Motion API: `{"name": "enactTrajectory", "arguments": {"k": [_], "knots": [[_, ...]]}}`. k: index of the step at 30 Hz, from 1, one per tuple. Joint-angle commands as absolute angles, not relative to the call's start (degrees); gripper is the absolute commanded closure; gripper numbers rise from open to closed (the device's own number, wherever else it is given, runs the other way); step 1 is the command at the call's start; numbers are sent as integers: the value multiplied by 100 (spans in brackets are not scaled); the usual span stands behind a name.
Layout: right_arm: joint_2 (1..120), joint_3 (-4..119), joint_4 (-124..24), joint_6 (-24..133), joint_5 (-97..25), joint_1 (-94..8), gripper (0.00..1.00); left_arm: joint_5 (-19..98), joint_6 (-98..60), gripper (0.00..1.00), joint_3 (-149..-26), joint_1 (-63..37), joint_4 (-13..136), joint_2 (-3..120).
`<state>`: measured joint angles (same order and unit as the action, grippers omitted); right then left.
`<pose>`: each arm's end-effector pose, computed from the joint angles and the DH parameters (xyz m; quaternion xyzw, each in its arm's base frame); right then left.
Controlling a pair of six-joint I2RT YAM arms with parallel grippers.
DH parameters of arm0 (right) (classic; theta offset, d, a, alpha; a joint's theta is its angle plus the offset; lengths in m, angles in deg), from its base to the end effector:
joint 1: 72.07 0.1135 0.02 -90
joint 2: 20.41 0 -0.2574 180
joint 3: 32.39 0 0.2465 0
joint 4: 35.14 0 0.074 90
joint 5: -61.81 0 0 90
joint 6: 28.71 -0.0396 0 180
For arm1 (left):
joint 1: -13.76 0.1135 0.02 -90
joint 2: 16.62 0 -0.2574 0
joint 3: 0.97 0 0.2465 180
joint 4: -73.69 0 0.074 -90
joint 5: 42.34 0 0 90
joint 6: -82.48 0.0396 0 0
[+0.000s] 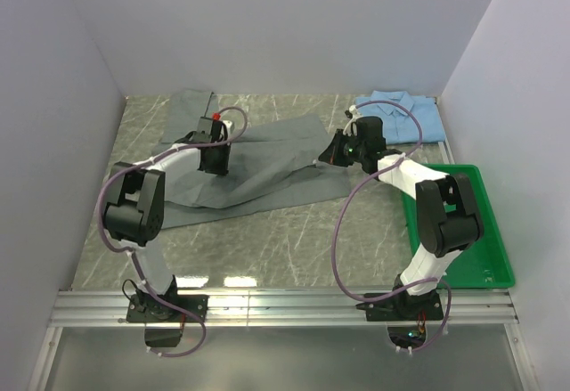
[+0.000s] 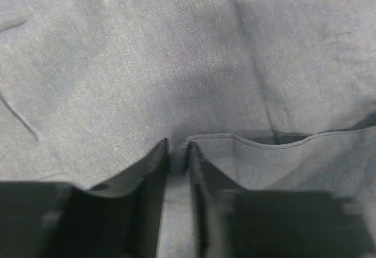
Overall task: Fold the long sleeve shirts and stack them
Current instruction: Fold the shirt
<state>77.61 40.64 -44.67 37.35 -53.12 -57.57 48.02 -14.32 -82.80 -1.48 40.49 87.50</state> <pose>0.3539 0.1088 0.2020 -0.0290 0.8695 0.3300 0.3663 0.3621 -0.0984 0.1760 0.0693 0.9525 -0.0538 0.2917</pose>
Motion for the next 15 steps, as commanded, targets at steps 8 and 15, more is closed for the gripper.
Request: {"name": "enactTrajectory", "arguments": {"k": [8,15], "knots": [[7679,4410,-4668,3756,-5184,-5722,100,4757,-1130,99,-8880,-39,4439,9105],[7872,4427,-5176,3379,-4858,-5871,100,4345,-1164,95,-8731,339,4764,8947]]}}
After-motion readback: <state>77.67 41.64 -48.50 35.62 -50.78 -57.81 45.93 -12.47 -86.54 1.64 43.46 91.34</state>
